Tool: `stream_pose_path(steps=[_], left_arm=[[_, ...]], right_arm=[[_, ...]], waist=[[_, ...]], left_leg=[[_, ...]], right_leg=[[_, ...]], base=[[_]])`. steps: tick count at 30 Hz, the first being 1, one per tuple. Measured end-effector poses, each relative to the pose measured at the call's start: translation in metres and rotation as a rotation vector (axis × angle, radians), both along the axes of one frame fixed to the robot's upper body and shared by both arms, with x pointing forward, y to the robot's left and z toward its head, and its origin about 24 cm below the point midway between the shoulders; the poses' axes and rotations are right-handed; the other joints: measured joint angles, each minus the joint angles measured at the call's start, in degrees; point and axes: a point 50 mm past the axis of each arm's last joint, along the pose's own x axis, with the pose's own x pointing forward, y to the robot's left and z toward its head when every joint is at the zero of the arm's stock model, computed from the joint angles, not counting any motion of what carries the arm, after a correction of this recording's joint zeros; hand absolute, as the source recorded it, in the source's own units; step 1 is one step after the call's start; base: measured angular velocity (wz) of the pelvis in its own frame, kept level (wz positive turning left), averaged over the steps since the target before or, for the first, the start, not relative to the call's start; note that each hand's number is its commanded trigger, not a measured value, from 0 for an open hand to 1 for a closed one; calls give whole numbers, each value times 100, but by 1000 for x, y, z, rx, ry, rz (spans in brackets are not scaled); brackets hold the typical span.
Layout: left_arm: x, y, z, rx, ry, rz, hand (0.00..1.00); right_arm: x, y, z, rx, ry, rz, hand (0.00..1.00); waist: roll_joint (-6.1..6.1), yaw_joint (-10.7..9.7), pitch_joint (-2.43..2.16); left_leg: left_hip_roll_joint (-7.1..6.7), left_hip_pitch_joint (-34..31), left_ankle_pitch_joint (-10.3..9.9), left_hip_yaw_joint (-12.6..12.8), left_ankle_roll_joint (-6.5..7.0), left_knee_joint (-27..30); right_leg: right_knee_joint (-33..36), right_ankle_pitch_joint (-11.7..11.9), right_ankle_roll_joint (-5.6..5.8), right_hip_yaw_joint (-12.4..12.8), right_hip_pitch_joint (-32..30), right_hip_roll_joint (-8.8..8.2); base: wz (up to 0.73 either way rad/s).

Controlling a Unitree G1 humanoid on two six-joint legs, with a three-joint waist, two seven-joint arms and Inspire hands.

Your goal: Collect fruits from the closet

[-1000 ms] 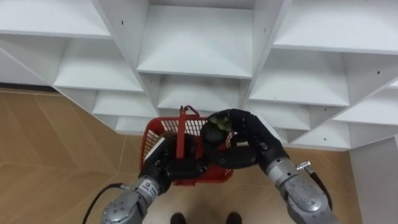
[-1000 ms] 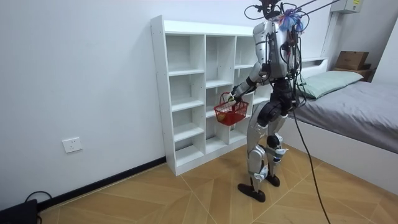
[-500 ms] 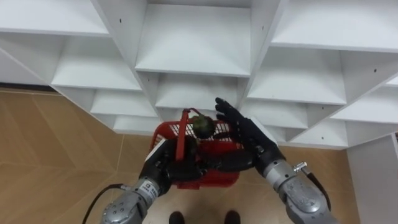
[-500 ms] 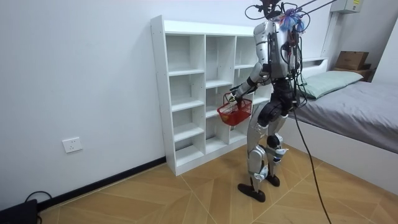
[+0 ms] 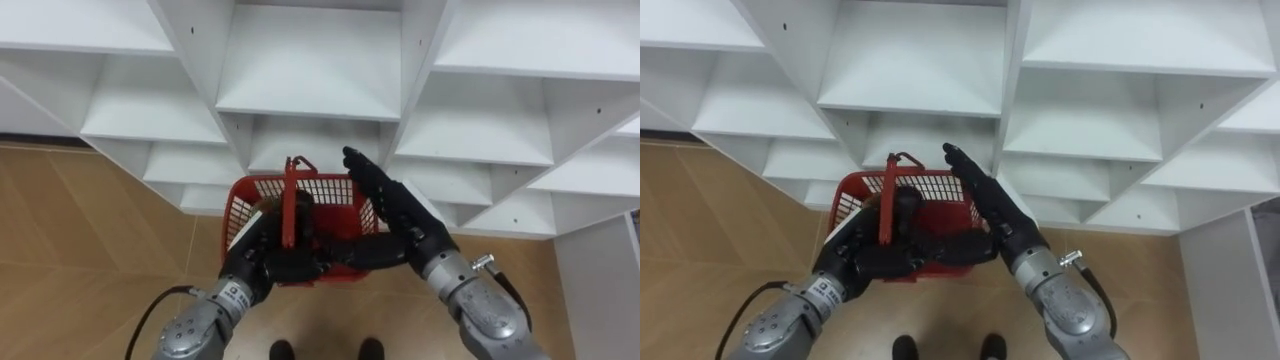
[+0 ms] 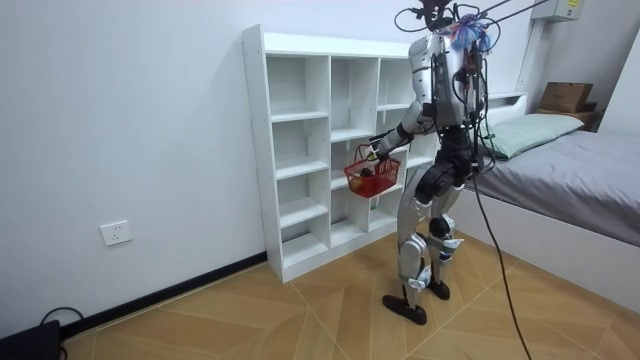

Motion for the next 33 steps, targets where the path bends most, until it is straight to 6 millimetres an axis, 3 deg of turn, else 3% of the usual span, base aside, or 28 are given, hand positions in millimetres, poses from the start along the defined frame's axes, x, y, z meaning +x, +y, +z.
stream_pose_path(steps=[19,25,29,33], left_arm=[[-1,5,-2,60,-7,-17,100],[-27,36,-32,219,115,34,100],[-46,47,-49,342,185,16,100],[-78,59,-66,393,293,38,100]], right_arm=[[-4,-9,-8,-2,18,-58,0],[-34,-42,-51,-70,211,-197,0],[-50,-61,-64,-126,275,-252,0],[-74,-76,-79,-152,364,-339,0]], waist=[[-58,14,38],[-44,1,38],[-26,-1,29],[-15,8,8]], left_leg=[[12,225,-17,-23,-15,-105],[-18,700,-49,-16,-51,-302],[-33,980,-52,-14,-58,-440],[-37,1423,-77,-24,-98,-636]], right_leg=[[-140,11,0,-50,274,47],[-311,-32,25,-57,740,55],[-455,-51,47,-58,1027,65],[-649,-73,63,-60,1470,98]], base=[[1],[-2],[1],[0]])
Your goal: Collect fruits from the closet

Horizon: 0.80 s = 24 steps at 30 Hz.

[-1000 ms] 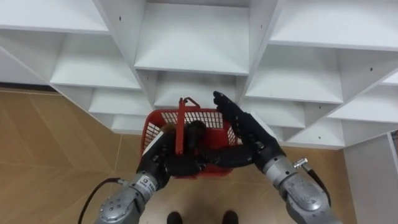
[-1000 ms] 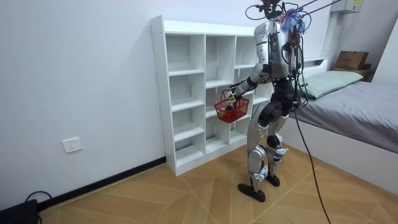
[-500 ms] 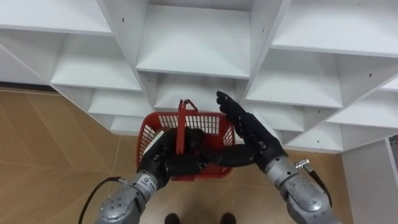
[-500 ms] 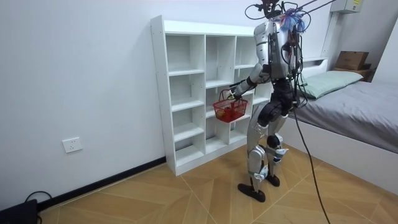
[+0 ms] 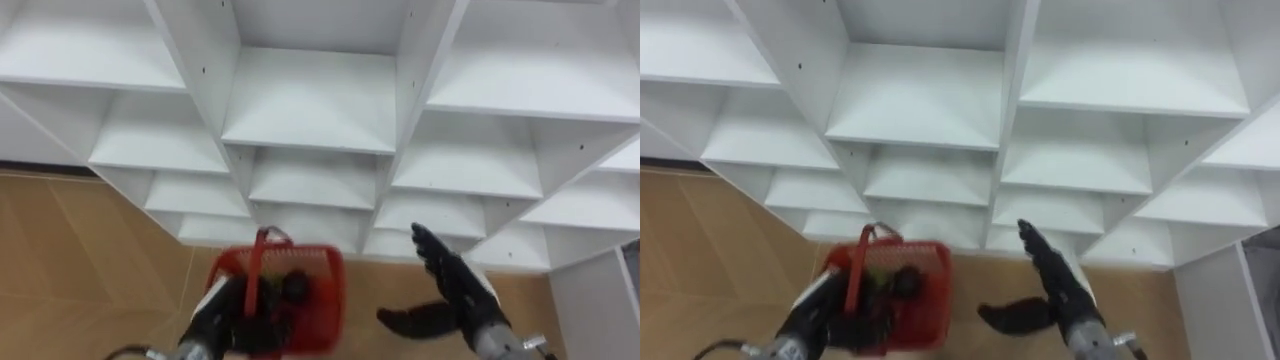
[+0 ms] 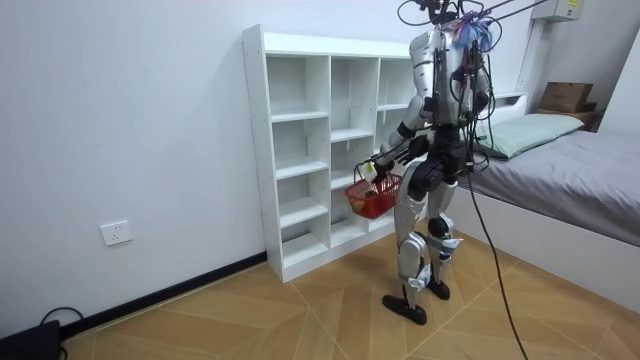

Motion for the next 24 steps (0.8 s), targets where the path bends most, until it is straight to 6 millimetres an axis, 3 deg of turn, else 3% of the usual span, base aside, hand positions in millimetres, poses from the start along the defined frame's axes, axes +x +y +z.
stream_pose_path(steps=[5,13,21,24], left_arm=[[-22,14,-18,70,110,38,100],[-55,38,-34,139,243,199,100],[-76,42,-48,136,345,375,100],[-80,43,-50,136,369,407,100]], right_arm=[[-30,-11,-22,-21,134,-82,0],[-80,-35,-49,4,339,-330,0],[-136,-37,-73,92,584,-593,0],[-147,-36,-76,140,618,-685,0]], waist=[[19,-11,-57],[-31,-37,-80],[-29,-14,-98],[-14,-15,-95]], left_leg=[[-7,365,-14,17,-23,-107],[-84,931,-55,16,-12,-300],[-85,1181,-146,1,-18,-320],[-85,1184,-161,-13,-23,-318]], right_leg=[[-197,-19,11,-74,438,10],[-278,-123,94,-80,904,-15],[-383,-134,113,-90,1234,20],[-389,-139,119,-81,1248,24]], base=[[7],[1],[0],[0]])
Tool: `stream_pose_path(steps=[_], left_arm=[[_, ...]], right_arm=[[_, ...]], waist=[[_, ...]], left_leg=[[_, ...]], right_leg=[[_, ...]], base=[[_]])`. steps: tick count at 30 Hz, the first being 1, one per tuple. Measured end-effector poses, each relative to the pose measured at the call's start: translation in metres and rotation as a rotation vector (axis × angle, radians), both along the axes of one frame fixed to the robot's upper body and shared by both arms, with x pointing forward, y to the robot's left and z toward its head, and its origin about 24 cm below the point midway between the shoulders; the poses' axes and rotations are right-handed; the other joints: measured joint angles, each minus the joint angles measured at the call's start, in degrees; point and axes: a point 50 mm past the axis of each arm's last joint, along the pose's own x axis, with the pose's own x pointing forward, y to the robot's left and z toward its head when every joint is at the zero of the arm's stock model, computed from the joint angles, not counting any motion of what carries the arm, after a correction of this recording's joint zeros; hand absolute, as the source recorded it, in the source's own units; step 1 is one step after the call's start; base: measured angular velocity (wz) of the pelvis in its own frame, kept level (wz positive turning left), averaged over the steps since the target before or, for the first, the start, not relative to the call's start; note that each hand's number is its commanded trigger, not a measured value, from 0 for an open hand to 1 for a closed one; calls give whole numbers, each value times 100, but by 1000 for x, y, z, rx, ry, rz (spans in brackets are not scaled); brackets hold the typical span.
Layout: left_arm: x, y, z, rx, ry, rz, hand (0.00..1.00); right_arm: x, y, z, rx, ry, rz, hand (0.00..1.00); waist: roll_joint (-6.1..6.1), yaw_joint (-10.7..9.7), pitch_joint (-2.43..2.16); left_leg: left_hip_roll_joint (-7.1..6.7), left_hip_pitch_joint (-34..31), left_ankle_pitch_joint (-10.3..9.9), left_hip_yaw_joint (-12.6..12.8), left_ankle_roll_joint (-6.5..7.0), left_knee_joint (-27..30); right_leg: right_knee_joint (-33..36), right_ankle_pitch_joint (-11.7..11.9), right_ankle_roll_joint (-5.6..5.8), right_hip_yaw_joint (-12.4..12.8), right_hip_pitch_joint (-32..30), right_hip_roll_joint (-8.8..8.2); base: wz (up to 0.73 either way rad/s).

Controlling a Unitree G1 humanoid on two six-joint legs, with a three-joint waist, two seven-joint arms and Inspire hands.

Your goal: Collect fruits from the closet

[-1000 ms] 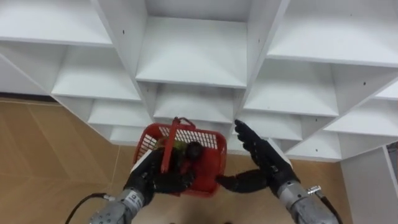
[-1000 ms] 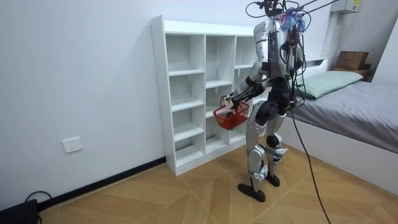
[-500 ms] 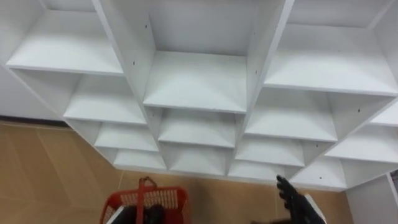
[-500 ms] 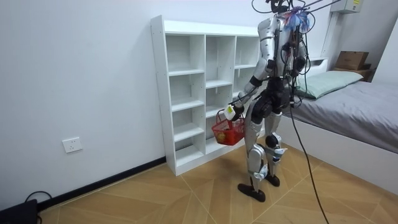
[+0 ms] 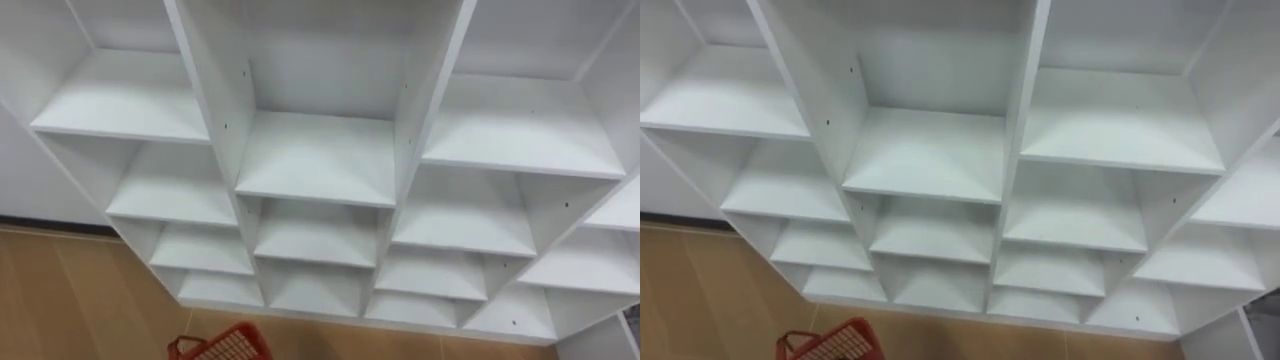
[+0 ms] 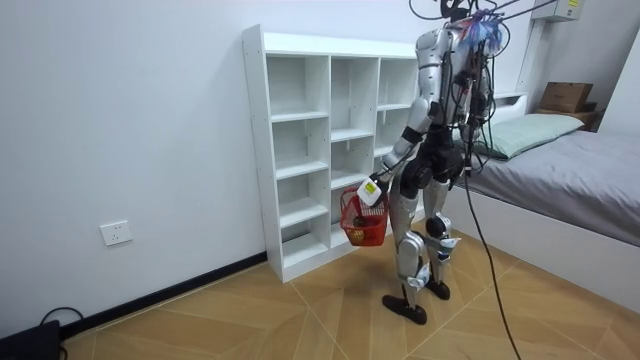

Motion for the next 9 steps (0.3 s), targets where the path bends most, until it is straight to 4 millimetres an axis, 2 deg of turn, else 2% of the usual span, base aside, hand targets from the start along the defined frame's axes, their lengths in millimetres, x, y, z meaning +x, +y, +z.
stream_pose_path(steps=[9], left_arm=[[-14,1,-6,-17,79,113,100]], right_arm=[[-6,1,-6,27,103,-89,0]], waist=[[-17,-135,31]], left_leg=[[-12,111,-65,-30,-3,7]], right_leg=[[5,-85,17,59,86,0]], base=[[-1]])
